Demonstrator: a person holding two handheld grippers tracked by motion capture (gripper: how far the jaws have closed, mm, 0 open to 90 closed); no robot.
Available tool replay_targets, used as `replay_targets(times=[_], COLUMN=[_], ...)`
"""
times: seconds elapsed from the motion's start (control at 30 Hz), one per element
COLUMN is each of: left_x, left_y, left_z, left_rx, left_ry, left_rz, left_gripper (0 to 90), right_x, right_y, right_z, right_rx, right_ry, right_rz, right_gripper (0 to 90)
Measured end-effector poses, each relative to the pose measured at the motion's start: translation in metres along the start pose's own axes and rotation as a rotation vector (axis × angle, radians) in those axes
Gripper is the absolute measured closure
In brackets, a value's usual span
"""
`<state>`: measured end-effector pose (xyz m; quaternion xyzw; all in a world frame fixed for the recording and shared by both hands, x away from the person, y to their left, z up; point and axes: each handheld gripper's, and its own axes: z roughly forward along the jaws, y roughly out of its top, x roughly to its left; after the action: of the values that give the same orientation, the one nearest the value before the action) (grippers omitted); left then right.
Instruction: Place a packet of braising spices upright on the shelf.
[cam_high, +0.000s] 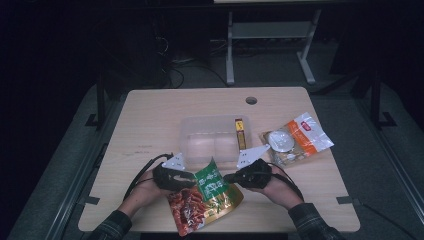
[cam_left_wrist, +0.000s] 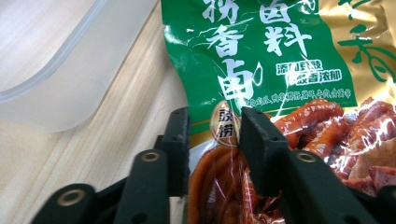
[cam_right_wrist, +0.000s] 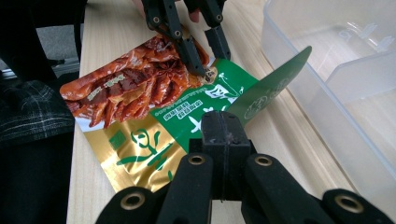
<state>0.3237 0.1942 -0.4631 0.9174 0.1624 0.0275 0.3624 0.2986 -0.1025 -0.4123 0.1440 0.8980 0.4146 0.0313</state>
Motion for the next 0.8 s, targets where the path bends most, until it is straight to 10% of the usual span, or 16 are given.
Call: replay_targets(times=[0.57,0.8], left_x=[-0.002,0.000], left_y=[-0.001,-0.005], left_z=[-0.002,-0.021], left_rx=[-0.027,-0.133], left_ry=[-0.047,-0.074], left_rz=[-0.033,-0.070], left_gripper=[90.0,90.0], right_x=[-0.007,-0.008], right_y=[-0.015,-0.027], right_z=[-0.004,-0.006], right_rx=[0.000,0.020], right_ry=[-0.008,-0.012], right_rz=[0.100,0.168], right_gripper=[89.5,51.8])
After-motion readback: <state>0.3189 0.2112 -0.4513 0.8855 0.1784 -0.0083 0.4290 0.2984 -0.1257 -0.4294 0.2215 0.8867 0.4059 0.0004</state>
